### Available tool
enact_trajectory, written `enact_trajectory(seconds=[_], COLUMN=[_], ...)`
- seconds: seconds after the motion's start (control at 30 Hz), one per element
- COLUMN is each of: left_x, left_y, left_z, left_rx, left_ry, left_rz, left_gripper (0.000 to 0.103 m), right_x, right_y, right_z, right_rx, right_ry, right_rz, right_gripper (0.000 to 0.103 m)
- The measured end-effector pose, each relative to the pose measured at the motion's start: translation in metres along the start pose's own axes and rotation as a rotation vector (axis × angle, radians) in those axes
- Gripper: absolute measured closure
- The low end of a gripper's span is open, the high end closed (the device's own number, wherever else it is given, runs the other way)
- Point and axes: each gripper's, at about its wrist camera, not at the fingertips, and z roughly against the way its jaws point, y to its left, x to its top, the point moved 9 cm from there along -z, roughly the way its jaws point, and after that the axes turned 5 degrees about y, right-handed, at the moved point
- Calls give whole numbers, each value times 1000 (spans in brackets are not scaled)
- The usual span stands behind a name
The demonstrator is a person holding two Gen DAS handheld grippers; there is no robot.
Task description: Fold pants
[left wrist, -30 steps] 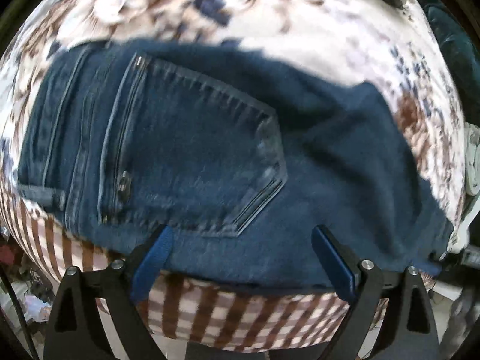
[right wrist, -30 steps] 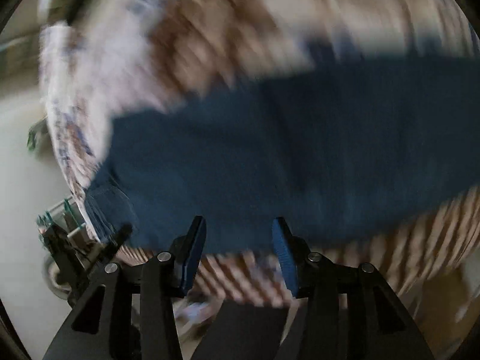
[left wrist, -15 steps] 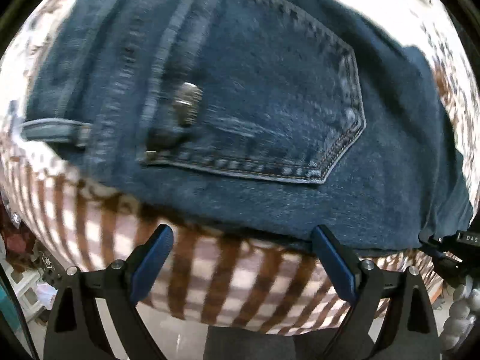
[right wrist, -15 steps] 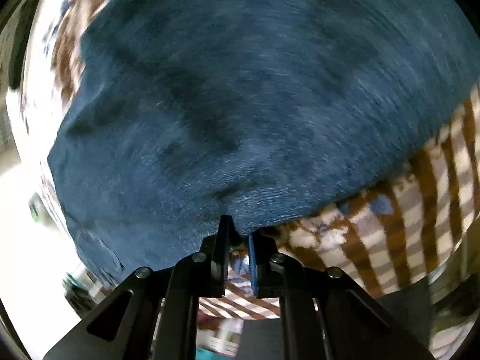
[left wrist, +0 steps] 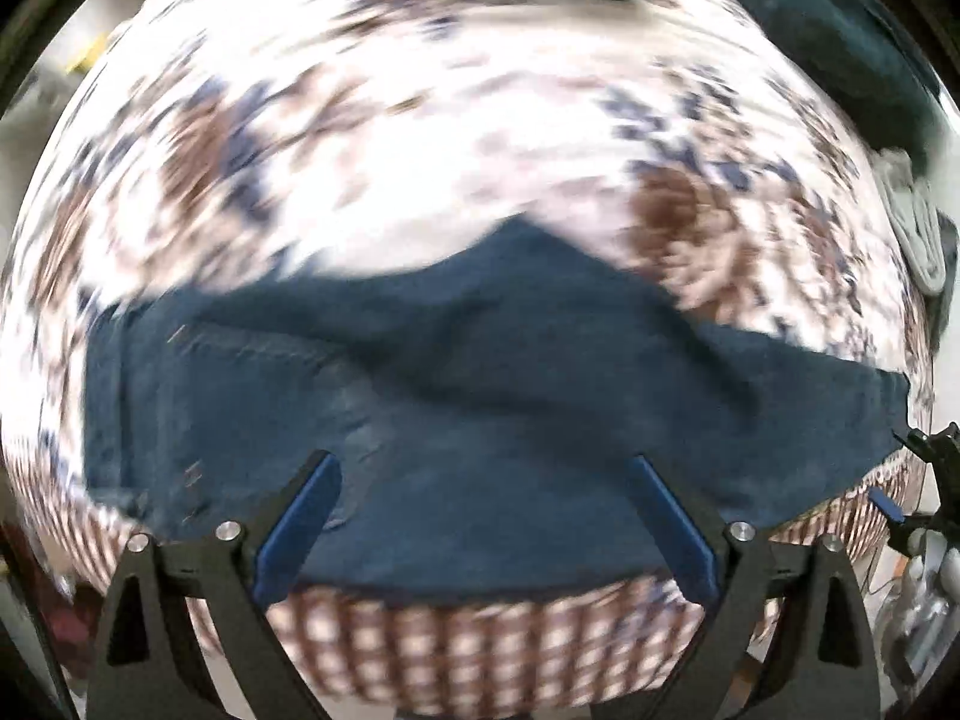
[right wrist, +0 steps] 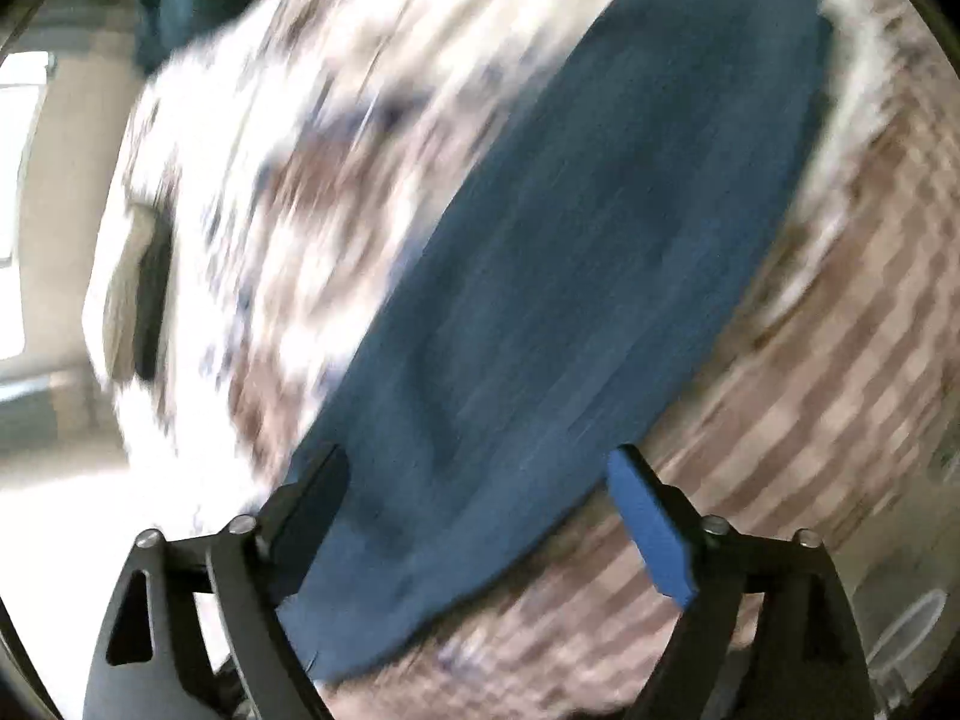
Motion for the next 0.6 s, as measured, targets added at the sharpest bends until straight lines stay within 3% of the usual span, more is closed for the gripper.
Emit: enact_trajectory(seconds=[0.07, 0.17, 0.27, 0.43, 0.47, 0.5, 0.6], left_x=[9, 13, 8, 0, -3, -5, -9], left_y=[-32, -87, -125, -163, -166, -170, -175], left_z=[-2, -10, -17, -32, -34, -35, -36], left_rx=[-21, -17, -16, 6, 15, 30, 60], left_ry=[-17, -27, -17, 10, 14, 11, 3], left_rz=[-28, -64, -68, -24, -15, -5, 20], left_gripper=[5, 5, 5, 5, 5, 5, 5], right_x=[49, 110, 161, 228, 236, 241, 247], right_y=[-44, -103, -142, -177, -178, -180, -173], right_z=[30, 60, 74, 65, 60, 53, 35], right_rx=[-41, -14, -15, 55, 56, 34, -68], right_ry=[-86, -153, -213, -241, -232, -213, -175], right_rz=[-59, -174, -198, -209, -194, -174, -83], right_gripper=[12, 13, 31, 32, 48, 91, 92])
